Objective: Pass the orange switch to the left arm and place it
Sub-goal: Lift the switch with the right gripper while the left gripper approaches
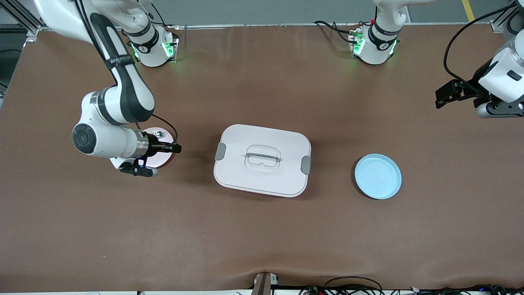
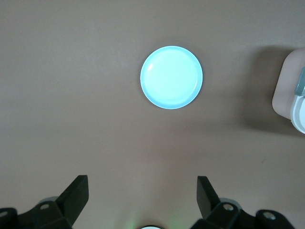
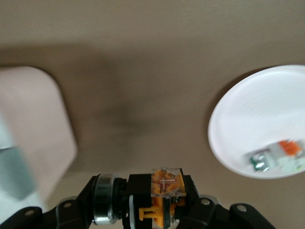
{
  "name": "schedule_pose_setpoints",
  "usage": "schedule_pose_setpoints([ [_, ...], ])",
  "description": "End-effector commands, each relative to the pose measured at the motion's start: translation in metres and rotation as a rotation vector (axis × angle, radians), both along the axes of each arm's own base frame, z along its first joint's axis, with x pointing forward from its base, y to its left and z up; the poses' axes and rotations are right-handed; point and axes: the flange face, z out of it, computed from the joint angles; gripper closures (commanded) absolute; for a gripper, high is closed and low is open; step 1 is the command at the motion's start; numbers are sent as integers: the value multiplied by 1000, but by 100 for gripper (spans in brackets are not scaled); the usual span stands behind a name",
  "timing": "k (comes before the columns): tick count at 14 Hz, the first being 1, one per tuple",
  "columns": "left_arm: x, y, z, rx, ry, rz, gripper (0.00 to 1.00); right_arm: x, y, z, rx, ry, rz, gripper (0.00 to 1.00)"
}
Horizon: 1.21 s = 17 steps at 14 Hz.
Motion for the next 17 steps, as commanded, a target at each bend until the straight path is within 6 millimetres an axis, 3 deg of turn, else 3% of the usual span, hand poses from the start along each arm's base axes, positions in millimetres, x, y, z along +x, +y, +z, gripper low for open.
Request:
schedule_pose_setpoints([
  [1, -2, 1, 2, 0, -3, -17, 0, 4, 74, 42, 12, 22, -153, 100],
  [6, -3, -5, 3, -1, -5, -14, 0, 4, 187, 56, 39, 143, -481, 100],
  [8, -5, -23, 6, -15, -18, -43, 0, -1, 223, 59, 19, 175, -582, 100],
  [12, -4, -48, 5, -152, -23, -49, 0, -12, 281, 74, 77, 311, -832, 100],
  [17, -3, -106, -11, -278, -6, 32, 0, -14, 340, 112, 242, 449, -1154, 100],
])
